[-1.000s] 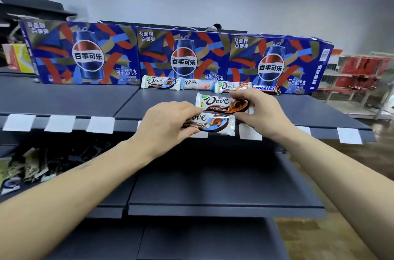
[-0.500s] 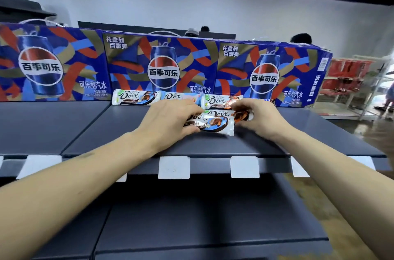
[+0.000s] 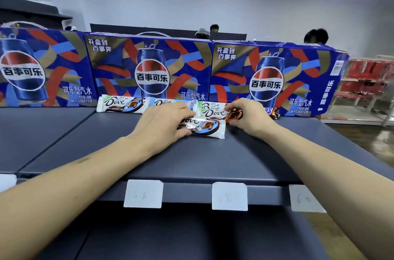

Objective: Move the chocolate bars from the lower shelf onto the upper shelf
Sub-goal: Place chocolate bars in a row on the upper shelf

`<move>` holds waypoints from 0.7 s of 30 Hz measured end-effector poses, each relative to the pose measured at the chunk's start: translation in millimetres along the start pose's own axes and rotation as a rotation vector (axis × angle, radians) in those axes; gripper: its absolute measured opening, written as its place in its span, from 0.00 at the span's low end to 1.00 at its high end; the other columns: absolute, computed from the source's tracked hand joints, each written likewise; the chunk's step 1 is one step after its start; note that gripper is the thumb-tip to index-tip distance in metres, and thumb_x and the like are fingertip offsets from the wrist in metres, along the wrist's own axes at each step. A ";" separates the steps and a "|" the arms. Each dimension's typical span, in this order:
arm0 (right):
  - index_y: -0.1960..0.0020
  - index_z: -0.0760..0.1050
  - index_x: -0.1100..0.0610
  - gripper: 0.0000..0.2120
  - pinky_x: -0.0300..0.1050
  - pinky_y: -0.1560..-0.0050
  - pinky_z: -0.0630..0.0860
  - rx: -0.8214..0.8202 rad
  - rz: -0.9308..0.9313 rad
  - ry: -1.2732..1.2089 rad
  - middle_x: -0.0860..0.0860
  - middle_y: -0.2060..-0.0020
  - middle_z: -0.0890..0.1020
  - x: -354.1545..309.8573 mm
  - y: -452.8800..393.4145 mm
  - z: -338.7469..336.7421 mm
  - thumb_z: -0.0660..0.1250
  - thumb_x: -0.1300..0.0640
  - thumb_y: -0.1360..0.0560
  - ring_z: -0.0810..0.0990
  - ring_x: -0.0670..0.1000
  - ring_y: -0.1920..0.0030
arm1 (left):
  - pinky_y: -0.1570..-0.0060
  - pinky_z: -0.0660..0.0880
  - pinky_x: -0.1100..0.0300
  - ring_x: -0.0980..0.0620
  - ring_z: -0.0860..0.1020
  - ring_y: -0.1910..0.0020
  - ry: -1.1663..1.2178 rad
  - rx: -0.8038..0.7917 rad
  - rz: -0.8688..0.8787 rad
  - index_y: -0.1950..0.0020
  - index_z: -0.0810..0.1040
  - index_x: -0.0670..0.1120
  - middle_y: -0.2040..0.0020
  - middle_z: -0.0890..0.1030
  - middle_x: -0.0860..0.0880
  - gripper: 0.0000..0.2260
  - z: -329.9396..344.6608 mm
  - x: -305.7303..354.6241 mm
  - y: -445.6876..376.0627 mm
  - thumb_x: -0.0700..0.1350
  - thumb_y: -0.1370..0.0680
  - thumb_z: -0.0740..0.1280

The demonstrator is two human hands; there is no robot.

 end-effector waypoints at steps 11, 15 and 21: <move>0.40 0.80 0.51 0.20 0.43 0.41 0.75 0.028 0.062 -0.003 0.47 0.45 0.82 8.1 -12.1 6.1 0.72 0.60 0.32 0.79 0.49 0.44 | 0.56 0.75 0.54 0.53 0.77 0.44 -0.003 -0.033 -0.050 0.39 0.77 0.55 0.44 0.78 0.57 0.16 10.3 -2.9 -2.7 0.56 0.26 0.69; 0.38 0.78 0.50 0.23 0.44 0.40 0.74 0.012 0.068 -0.003 0.48 0.42 0.80 7.5 -12.2 5.9 0.74 0.58 0.32 0.77 0.49 0.40 | 0.57 0.75 0.56 0.54 0.76 0.44 -0.003 -0.048 -0.062 0.37 0.77 0.55 0.42 0.77 0.58 0.17 9.7 -8.3 0.7 0.55 0.26 0.69; 0.37 0.77 0.50 0.25 0.47 0.39 0.72 0.039 0.054 0.000 0.49 0.41 0.78 -5.2 -10.0 4.0 0.76 0.54 0.33 0.75 0.51 0.39 | 0.59 0.70 0.61 0.55 0.76 0.43 -0.001 -0.062 -0.089 0.36 0.76 0.56 0.40 0.76 0.60 0.18 7.2 -21.7 8.5 0.54 0.25 0.69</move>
Point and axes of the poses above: each hand's wrist, its own y-axis away from the middle knuckle, its own z-axis out of the palm, x = y × z, the point moved 9 cm from there along -y, towards the middle knuckle
